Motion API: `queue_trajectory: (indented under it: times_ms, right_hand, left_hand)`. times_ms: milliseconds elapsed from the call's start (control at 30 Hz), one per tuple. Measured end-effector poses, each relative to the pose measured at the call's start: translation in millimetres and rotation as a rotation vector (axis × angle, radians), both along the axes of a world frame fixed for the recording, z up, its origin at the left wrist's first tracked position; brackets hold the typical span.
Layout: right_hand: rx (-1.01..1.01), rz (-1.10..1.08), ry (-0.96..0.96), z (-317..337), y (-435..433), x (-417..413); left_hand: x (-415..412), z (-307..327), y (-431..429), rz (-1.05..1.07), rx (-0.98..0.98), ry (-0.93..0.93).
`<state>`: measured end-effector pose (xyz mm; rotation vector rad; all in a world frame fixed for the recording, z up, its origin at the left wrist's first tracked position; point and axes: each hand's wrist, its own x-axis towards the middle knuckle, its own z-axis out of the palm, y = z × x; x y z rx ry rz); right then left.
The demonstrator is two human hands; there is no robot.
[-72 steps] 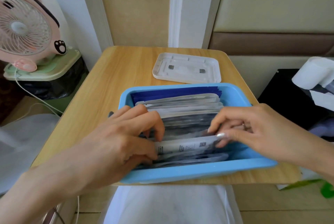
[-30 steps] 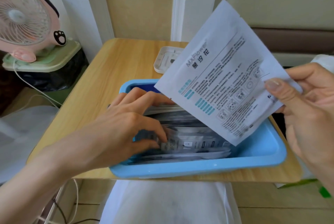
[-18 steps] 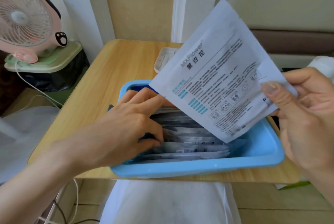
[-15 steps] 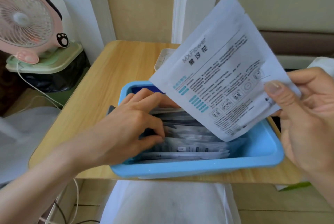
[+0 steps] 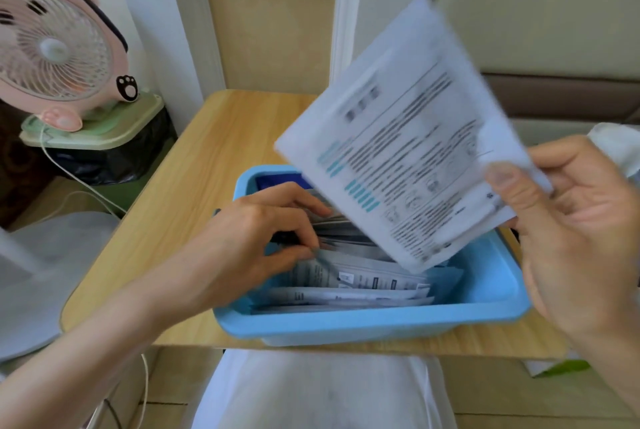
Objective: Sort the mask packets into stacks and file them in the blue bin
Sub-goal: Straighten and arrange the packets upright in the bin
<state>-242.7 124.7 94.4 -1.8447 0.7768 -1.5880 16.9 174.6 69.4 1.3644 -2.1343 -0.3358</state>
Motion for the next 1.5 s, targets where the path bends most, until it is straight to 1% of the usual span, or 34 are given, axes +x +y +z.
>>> queue_trajectory:
  times_ms: [67,100,167,233,300,367,433,533,633,700,833,933,1000,1067,1100,1167,1267,1333,1400,1500]
  right_hand:
    - [-0.041,0.031,0.134,-3.6,4.6,5.1]
    - [-0.055,0.051,0.196,-5.3,5.9,5.3]
    - [-0.118,0.086,0.34,-8.1,5.7,3.3]
    - [-0.173,0.098,0.503,-11.3,2.4,-3.0]
    - [-0.253,0.075,0.636,-13.1,-0.4,-11.2]
    - [-0.354,0.029,0.737,-9.5,0.5,-15.6]
    - [-0.405,0.023,0.79,-5.1,1.2,-17.6]
    - [-0.391,0.123,0.846,0.6,3.8,-10.5]
    - [-0.368,0.178,0.991,1.7,12.7,7.2]
    - [-0.301,0.18,1.073,-0.4,14.2,17.4]
    - [-0.05,0.262,1.124,-8.9,1.8,34.0]
    - [0.03,0.312,1.159,-11.6,-2.3,35.9]
    - [0.103,0.312,1.211,-8.4,-3.1,35.4]
    - [0.137,0.309,1.288,-4.8,-5.3,35.6]
    - [0.146,0.307,1.297,-3.6,-6.0,35.2]
    - [0.163,0.296,1.238,-4.1,-3.5,33.3]
    - [0.198,0.229,1.035,-7.6,1.6,27.6]
    - [0.209,0.201,0.989,-8.6,2.2,27.3]
    - [0.219,0.223,1.068,-9.4,-0.4,30.4]
    - [0.279,0.343,1.227,-4.0,-4.5,36.1]
  left_hand:
    - [0.8,1.6,-0.1,0.009,-0.007,0.036]
    - [0.9,3.3,-0.1,-0.02,-0.008,0.044]
    - [2.8,7.0,-0.1,-0.065,0.043,0.053]
    - [9.2,8.8,-2.6,-0.112,0.081,-0.01]
    - [17.9,7.7,-6.3,-0.173,0.075,-0.124]
    - [23.6,8.0,-7.6,-0.187,0.104,-0.183]
    - [25.4,8.6,-6.6,-0.173,0.124,-0.208]
    - [23.1,10.2,-3.7,-0.156,0.139,-0.209]
    - [21.7,11.9,-1.0,-0.155,0.172,-0.171]
    - [22.8,12.2,-0.2,-0.164,0.182,-0.147]
    - [27.0,12.0,0.0,-0.192,0.19,-0.117]
    - [29.3,12.9,0.1,-0.218,0.191,-0.115]
    - [30.7,14.9,0.3,-0.234,0.209,-0.102]
    - [32.4,16.9,0.8,-0.23,0.23,-0.082]
    - [33.2,17.7,1.3,-0.222,0.234,-0.074]
    - [35.0,18.8,2.5,-0.203,0.224,-0.046]
    - [37.6,21.0,5.0,-0.183,0.21,0.021]
    - [37.7,21.7,6.3,-0.186,0.206,0.015]
    - [35.4,22.4,6.7,-0.186,0.201,-0.023]
    - [29.0,22.2,7.7,-0.189,0.179,-0.027]
